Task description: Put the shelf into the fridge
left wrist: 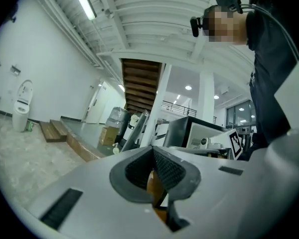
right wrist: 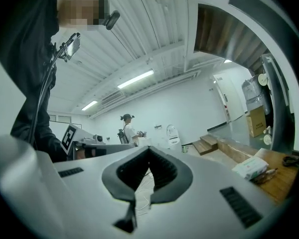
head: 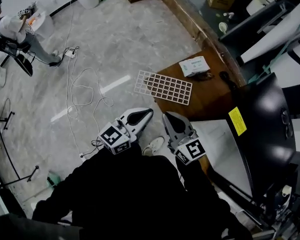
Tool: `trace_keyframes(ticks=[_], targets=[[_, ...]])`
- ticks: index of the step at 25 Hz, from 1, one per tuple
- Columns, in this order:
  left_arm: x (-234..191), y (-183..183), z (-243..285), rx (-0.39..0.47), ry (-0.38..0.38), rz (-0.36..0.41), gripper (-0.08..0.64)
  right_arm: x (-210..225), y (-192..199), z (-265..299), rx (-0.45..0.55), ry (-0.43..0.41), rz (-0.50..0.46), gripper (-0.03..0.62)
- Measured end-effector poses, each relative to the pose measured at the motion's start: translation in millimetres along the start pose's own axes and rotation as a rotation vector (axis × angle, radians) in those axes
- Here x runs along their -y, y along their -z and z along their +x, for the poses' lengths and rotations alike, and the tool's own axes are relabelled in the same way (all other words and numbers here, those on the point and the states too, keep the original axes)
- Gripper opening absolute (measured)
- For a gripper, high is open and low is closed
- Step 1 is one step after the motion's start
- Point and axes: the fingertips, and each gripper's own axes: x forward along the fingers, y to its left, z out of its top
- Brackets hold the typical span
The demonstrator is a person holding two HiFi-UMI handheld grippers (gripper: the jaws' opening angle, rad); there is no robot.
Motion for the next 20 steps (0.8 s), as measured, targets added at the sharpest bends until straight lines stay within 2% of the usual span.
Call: trace_keyframes(ticks=[2,9,14,17,20], targets=[[-20.1,18.4,5.6,0.015,-0.026,-0.089,0.005,11.6,11.5,3.7,-0.006,0.017,0.019,0.006],[-87.6,93.8,8.9,0.109,-0.060,-0.502,0.006,57.1,57.2,31.7,-0.014,0.091,0.107,0.006],[-156.8,175.3,3.7,0.188,-0.154,-0.817,0.012,76.0,93.5,55.1,-0.044,0.085,0.122,0.006],[-190.8,212.9,0.8,0.229,-0.217,-0.911,0.020,85.3,115.4,69.2,-0.063,0.084,0.141,0.006],[-212.3,238.9,0.2,0.264,-0.243,-0.982,0.065,87.1,132.8,79.9,-0.086,0.084,0.169,0.006]])
